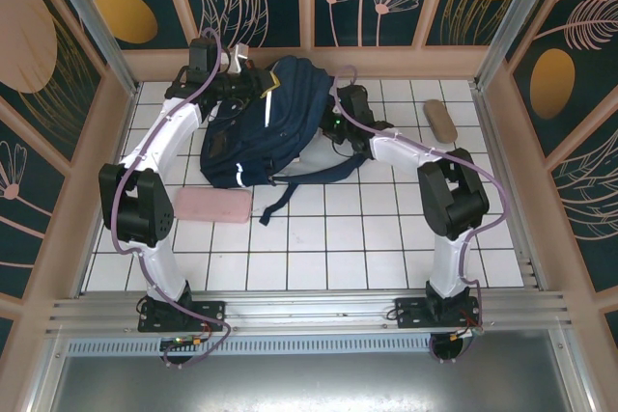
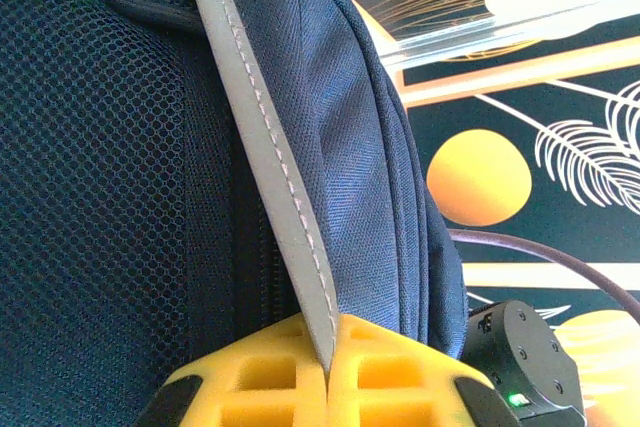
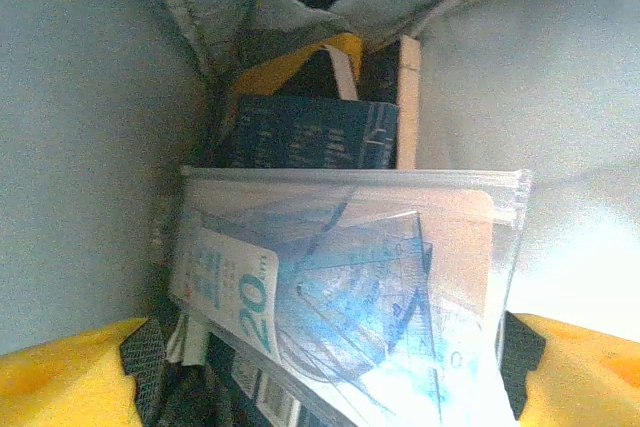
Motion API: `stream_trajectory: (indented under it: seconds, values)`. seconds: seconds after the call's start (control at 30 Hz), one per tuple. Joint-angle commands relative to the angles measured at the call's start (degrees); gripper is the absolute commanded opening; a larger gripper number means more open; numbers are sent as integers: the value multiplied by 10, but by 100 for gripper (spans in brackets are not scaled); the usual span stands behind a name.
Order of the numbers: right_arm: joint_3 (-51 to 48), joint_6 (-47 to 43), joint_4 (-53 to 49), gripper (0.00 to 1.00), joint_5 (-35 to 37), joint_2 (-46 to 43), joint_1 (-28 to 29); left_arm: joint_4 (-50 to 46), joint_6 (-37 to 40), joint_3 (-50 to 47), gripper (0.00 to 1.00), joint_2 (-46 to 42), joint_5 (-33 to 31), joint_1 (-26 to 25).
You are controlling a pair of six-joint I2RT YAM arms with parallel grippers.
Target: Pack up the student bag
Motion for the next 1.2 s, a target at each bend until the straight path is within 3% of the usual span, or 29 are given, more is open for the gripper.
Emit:
stream_trajectory:
  seconds: [0.0,0.27,0.5,0.6,0.93,1.17]
  values:
    - [6,-35,-67,87,44,-17,-4,74,-9,15,0,-44,20,8]
    - [-19,-56,-102,85,95,-63,-25,65,2,16,0,-44,15,9]
    - [-54,-65,-115,81,104,-121,-78,88,-7,-29,0,-48,6,9]
    - [-72,-91,-104,79,75,-146,-93,125,-23,-65,0,-59,2,9]
    - [-192,-153,-63,79,38,-289,-16,83,21,-55,0,-20,-42,9]
    - [-212,-204,-76,79,18,-328,68,79,48,-120,27,-8,-56,-1]
